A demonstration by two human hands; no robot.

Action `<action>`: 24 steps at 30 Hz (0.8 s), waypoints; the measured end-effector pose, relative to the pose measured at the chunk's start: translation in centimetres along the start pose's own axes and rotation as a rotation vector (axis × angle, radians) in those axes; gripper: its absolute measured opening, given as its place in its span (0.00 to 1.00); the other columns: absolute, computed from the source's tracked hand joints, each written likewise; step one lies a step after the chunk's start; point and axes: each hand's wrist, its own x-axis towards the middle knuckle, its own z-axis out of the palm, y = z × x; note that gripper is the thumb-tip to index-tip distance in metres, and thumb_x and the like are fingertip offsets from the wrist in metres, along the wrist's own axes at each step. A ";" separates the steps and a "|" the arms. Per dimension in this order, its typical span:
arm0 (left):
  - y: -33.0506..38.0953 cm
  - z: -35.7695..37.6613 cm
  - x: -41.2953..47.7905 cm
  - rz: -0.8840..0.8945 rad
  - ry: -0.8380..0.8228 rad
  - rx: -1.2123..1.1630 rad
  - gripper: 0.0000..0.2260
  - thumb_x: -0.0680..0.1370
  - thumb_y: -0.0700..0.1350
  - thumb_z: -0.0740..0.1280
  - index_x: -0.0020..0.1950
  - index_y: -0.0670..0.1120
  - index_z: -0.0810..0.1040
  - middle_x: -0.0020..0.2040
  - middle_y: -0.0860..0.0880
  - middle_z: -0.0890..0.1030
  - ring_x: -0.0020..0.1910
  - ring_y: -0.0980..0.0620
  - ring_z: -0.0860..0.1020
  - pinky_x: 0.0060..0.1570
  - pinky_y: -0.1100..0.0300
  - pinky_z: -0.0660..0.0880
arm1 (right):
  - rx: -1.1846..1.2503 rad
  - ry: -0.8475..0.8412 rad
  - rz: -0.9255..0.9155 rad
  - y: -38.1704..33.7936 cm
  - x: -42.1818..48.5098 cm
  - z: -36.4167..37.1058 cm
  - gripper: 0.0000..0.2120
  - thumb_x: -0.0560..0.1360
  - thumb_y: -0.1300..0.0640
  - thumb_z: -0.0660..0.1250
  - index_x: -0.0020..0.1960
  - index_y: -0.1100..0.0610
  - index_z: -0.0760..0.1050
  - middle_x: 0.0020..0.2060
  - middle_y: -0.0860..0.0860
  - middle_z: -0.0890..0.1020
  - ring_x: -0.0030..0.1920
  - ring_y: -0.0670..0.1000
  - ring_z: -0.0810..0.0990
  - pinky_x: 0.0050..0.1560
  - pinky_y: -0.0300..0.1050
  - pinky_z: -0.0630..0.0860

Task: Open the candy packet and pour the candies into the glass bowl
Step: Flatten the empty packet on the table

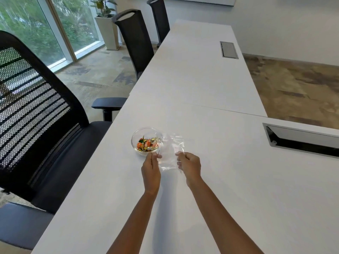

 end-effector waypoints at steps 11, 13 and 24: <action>-1.5 -2.0 0.6 -0.104 0.046 0.191 0.17 0.80 0.49 0.55 0.44 0.42 0.79 0.38 0.45 0.78 0.41 0.46 0.76 0.43 0.57 0.71 | -0.153 -0.061 -0.068 3.3 -0.2 0.6 0.10 0.78 0.59 0.59 0.45 0.58 0.79 0.28 0.49 0.74 0.26 0.46 0.70 0.25 0.34 0.68; -2.1 -2.7 1.0 -0.094 0.089 0.246 0.16 0.80 0.47 0.56 0.44 0.39 0.79 0.40 0.44 0.79 0.42 0.45 0.77 0.42 0.59 0.70 | -0.178 -0.108 -0.043 4.0 -0.6 1.4 0.09 0.78 0.58 0.60 0.49 0.58 0.78 0.29 0.48 0.74 0.27 0.45 0.71 0.26 0.35 0.68; -5.3 -6.6 2.0 -0.161 0.137 0.526 0.16 0.81 0.46 0.55 0.37 0.40 0.71 0.36 0.42 0.78 0.37 0.43 0.75 0.40 0.51 0.74 | -0.119 -0.269 0.124 7.1 -3.6 4.4 0.18 0.73 0.66 0.67 0.61 0.62 0.70 0.33 0.52 0.74 0.27 0.46 0.72 0.29 0.29 0.73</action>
